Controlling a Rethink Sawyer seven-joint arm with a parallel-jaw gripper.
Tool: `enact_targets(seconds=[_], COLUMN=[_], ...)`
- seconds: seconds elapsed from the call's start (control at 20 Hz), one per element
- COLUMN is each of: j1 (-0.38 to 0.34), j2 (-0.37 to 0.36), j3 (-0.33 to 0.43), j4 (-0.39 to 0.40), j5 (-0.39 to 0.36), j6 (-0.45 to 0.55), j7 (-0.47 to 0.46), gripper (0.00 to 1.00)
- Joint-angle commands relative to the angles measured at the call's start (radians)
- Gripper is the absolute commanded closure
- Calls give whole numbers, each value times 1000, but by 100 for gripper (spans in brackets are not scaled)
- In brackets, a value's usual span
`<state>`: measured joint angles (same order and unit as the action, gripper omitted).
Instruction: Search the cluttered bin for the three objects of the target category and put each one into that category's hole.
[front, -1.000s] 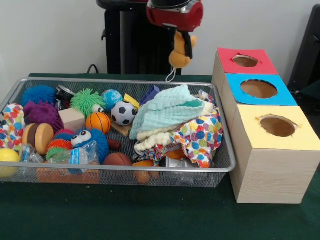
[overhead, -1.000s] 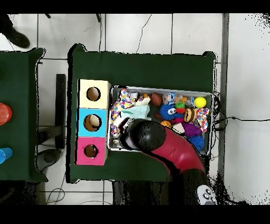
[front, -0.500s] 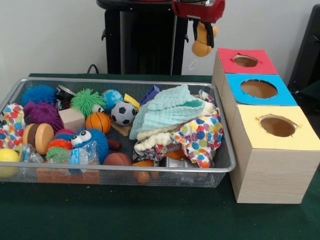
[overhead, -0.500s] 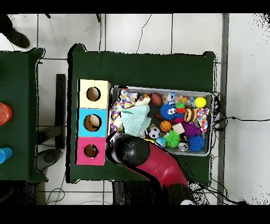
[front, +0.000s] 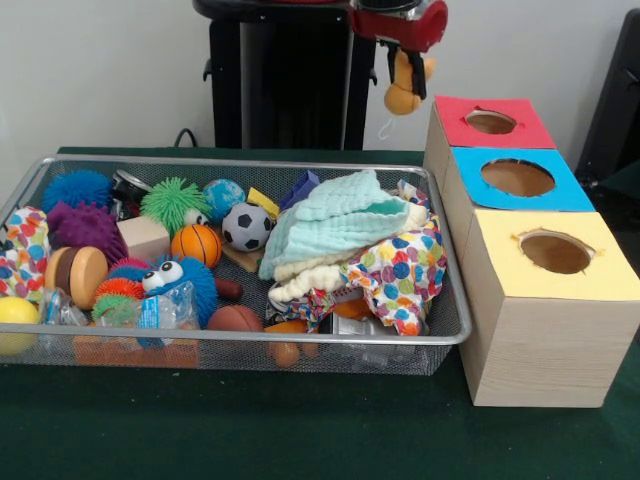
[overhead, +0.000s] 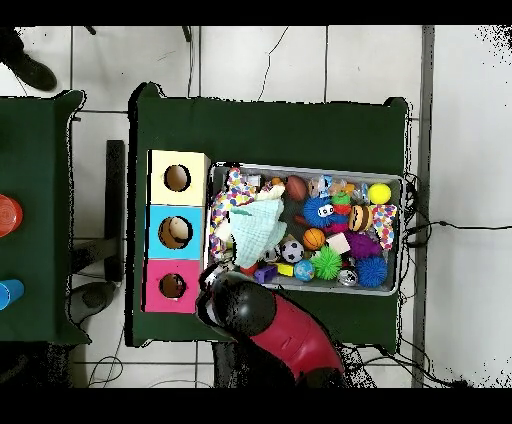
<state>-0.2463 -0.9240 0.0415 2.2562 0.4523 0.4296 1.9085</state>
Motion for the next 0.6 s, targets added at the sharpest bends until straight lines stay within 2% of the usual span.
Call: enact_targets(seconds=[0.05, 0.2, 0.4, 0.6], j1=[9, 21, 87, 99], j2=[-10, -19, -38, -18], j3=[146, 185, 170, 179], j4=[115, 151, 156, 152], j5=[119, 159, 189, 219], j6=[-118, -165, -162, -186], j7=[201, 228, 277, 273], gripper=[100, 100, 100, 100])
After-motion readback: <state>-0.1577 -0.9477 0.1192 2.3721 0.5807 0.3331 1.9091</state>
